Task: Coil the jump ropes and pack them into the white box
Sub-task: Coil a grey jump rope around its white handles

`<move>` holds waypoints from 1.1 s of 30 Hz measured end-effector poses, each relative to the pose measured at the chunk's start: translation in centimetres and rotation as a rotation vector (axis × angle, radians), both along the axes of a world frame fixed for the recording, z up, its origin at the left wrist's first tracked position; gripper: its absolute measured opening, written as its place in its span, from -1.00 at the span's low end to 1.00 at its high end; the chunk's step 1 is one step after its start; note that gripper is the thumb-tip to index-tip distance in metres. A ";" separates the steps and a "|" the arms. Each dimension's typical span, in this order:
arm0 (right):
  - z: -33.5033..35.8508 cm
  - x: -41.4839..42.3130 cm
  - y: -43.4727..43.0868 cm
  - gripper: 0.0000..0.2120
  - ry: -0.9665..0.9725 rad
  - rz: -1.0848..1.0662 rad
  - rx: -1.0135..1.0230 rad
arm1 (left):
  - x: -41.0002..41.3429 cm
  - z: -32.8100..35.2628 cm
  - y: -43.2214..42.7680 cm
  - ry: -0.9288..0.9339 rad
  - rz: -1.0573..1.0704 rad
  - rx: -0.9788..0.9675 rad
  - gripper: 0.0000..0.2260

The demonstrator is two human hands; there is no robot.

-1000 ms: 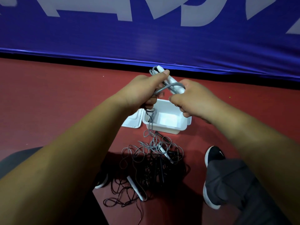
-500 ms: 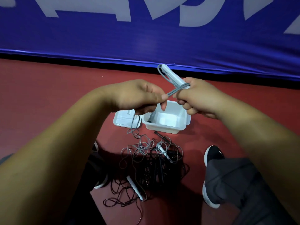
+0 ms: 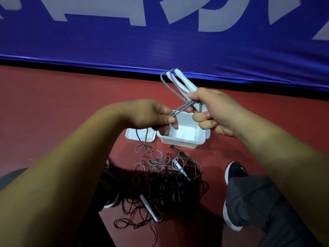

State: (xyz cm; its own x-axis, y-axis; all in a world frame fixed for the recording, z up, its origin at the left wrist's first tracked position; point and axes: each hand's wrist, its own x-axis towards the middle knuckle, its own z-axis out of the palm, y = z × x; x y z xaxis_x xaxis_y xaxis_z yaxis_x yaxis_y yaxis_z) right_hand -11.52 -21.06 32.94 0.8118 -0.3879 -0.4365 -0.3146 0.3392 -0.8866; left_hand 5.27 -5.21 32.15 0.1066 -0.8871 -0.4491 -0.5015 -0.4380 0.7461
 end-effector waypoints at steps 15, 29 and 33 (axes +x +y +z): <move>-0.1 -0.5 -1.0 -0.93 -0.009 0.116 -0.079 | -1.4 0.7 -1.6 0.577 0.588 -0.380 -0.73; -1.5 -0.7 -0.5 -0.87 0.068 0.178 -0.343 | -2.4 -0.8 -2.4 0.521 0.762 -0.333 -0.63; -1.3 -0.3 -0.2 -0.83 0.078 0.158 -0.329 | -2.3 -0.1 -2.3 0.549 0.760 -0.368 -0.62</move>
